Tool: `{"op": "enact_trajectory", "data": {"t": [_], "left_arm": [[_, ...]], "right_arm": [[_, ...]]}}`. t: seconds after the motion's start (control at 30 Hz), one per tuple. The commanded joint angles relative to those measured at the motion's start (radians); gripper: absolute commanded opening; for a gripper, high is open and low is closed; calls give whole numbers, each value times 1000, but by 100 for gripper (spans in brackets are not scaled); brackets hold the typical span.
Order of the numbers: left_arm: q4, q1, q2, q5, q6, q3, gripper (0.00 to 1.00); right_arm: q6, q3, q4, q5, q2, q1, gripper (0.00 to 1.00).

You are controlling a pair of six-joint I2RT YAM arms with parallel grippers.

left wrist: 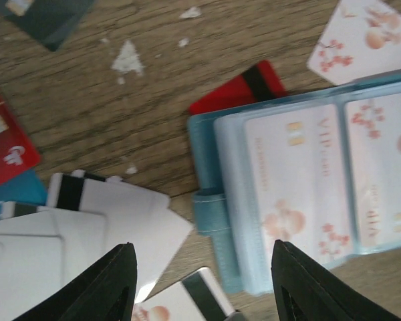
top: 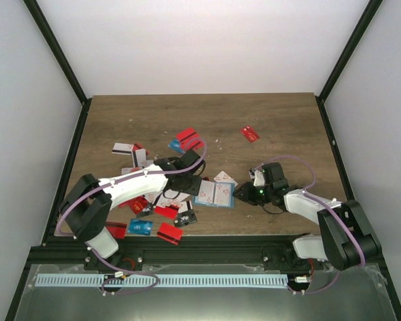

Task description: Put the credit cards into the card holder

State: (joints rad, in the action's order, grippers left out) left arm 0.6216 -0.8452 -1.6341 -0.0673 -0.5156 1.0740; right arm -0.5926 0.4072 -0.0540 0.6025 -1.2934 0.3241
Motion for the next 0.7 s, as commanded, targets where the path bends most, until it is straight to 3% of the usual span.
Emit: {"op": "enact_trajectory", "data": {"t": [0.0, 0.17, 0.67], "left_arm": [[72, -1, 12, -110, 45, -20, 58], [78, -1, -38, -132, 77, -19, 57], [-28, -2, -160, 11, 166, 11, 58]], "right_arm": [[7, 8, -21, 8, 17, 8, 26], [15, 12, -38, 4, 21, 9, 27], [22, 18, -38, -1, -2, 9, 26]]}}
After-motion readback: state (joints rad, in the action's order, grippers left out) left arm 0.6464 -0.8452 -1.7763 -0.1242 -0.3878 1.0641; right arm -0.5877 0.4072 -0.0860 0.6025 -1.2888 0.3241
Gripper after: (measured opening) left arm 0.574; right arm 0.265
